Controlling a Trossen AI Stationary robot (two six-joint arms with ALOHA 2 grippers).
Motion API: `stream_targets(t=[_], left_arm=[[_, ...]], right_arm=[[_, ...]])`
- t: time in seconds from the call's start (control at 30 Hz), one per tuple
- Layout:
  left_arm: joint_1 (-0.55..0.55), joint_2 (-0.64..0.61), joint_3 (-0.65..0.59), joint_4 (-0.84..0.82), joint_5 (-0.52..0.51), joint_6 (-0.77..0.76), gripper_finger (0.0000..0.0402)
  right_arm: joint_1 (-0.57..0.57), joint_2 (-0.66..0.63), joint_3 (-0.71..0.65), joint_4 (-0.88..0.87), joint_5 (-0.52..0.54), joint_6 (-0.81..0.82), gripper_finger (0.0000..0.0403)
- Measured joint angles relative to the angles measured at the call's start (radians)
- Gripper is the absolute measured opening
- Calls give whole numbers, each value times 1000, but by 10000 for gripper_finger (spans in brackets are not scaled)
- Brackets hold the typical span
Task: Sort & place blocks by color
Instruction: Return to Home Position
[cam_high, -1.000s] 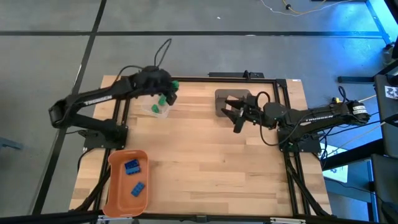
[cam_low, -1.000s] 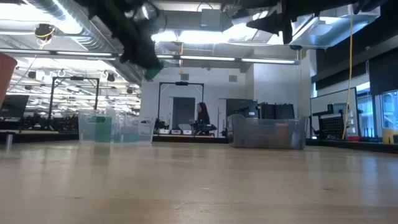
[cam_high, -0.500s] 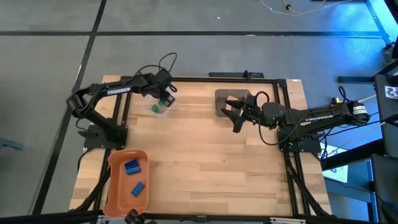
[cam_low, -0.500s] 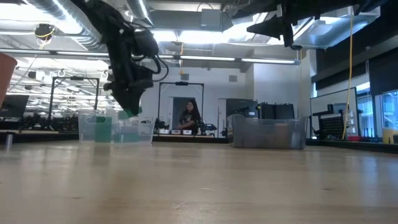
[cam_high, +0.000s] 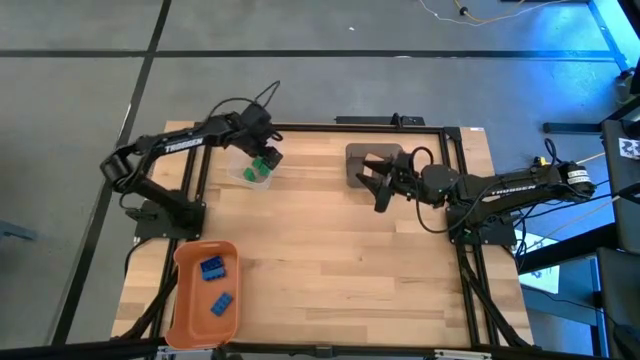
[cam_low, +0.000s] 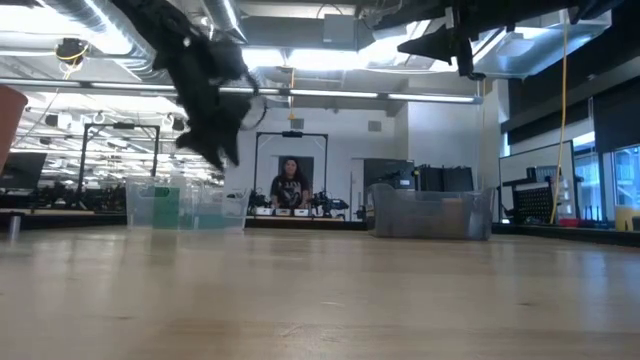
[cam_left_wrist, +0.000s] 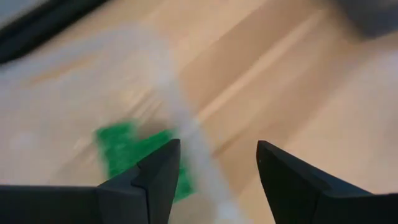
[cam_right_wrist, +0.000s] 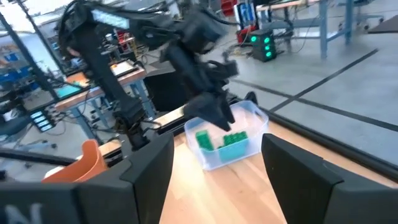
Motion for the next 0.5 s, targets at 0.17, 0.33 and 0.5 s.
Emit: stream_targets(t=[0.17, 0.33, 0.5], left_arm=[[-116, -134, -1, 175, 79, -2, 189], [-306, -252, -59, 504, 50, -38, 159], [-475, -316, -157, 820, -56, -97, 77]], right_arm=[[0, 0, 0, 13, 21, -1, 244], [0, -1, 0, 27, 20, -5, 244], [0, -9, 1, 82, 8, -8, 244]])
